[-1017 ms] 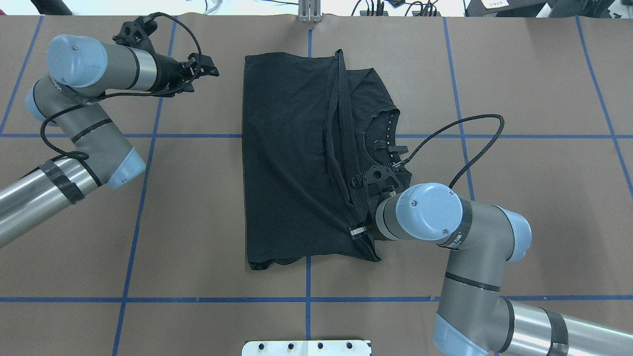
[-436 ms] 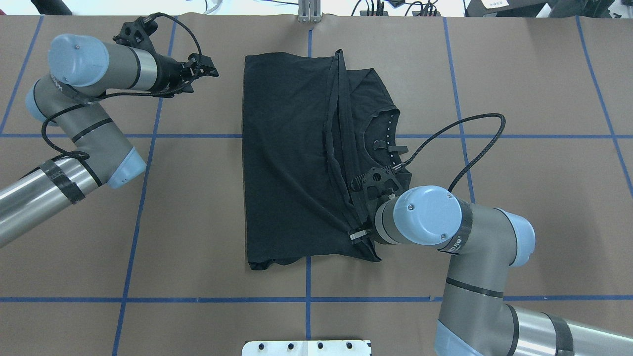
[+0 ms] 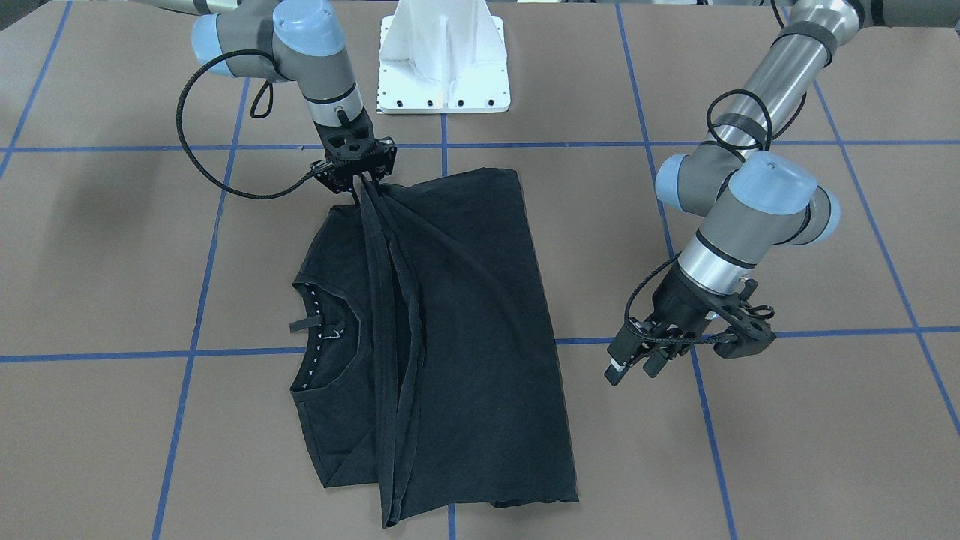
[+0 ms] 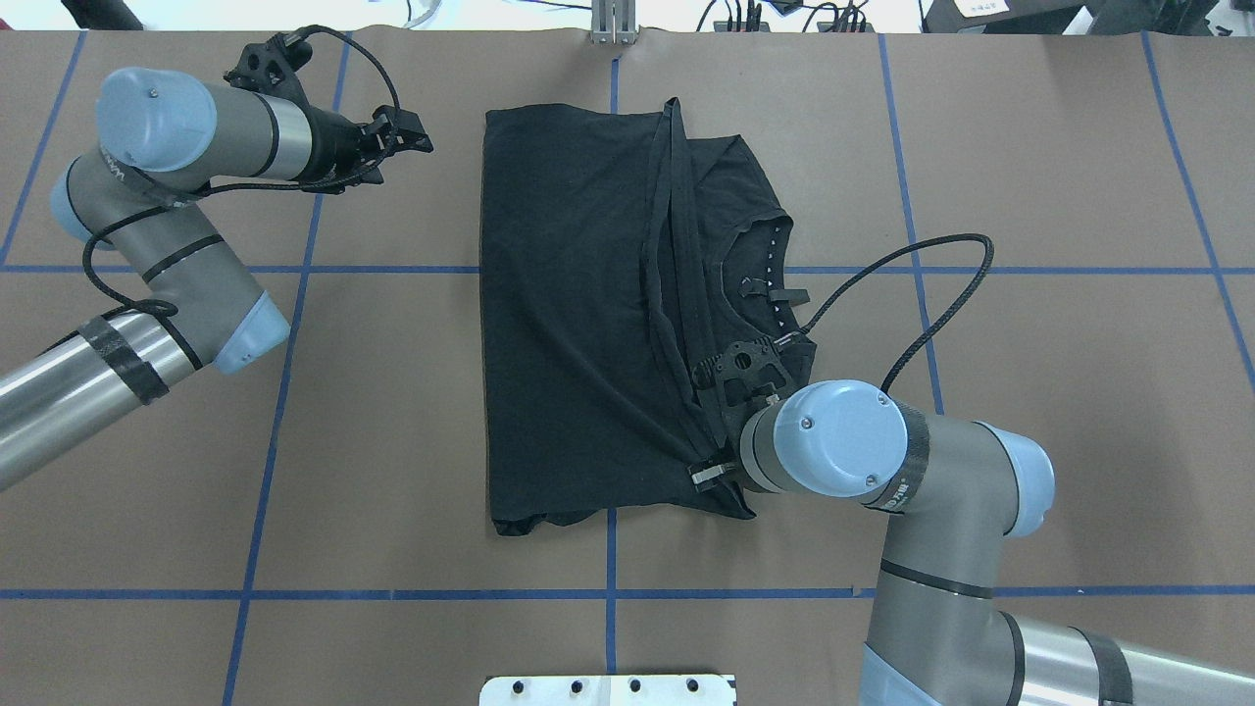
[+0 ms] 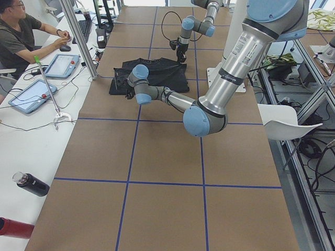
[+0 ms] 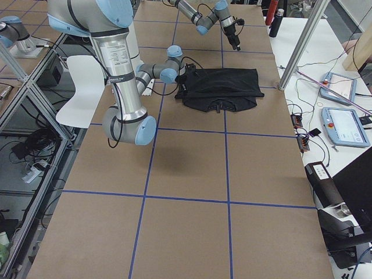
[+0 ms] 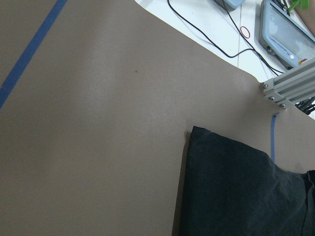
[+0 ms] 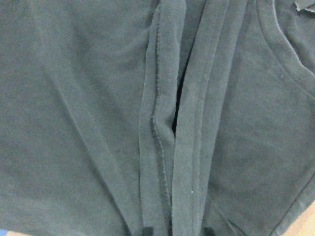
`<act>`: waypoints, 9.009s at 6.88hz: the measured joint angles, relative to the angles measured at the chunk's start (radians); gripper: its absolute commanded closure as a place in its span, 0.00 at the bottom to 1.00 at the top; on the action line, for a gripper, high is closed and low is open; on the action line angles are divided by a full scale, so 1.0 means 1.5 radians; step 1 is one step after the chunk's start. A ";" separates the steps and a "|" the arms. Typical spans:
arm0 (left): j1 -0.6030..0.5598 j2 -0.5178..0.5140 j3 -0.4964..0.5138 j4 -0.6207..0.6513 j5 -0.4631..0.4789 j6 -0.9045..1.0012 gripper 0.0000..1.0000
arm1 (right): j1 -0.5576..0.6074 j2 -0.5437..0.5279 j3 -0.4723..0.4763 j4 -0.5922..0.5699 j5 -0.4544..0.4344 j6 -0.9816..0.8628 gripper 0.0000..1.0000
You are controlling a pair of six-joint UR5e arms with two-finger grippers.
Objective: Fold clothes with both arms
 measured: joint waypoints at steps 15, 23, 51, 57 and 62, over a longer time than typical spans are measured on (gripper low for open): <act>0.001 -0.002 -0.003 0.002 0.000 -0.023 0.14 | 0.025 -0.090 0.052 0.002 0.025 -0.007 1.00; 0.001 -0.001 -0.012 0.009 -0.001 -0.025 0.14 | 0.006 -0.068 0.069 -0.040 0.013 0.002 0.63; 0.005 0.005 -0.010 0.009 0.000 -0.042 0.14 | -0.046 0.019 0.009 -0.138 -0.120 -0.128 1.00; 0.006 0.006 -0.008 0.009 0.000 -0.043 0.14 | -0.023 0.005 0.030 -0.138 -0.110 -0.137 1.00; 0.006 0.005 -0.009 0.009 0.001 -0.044 0.14 | -0.037 -0.077 0.068 -0.133 -0.117 -0.098 1.00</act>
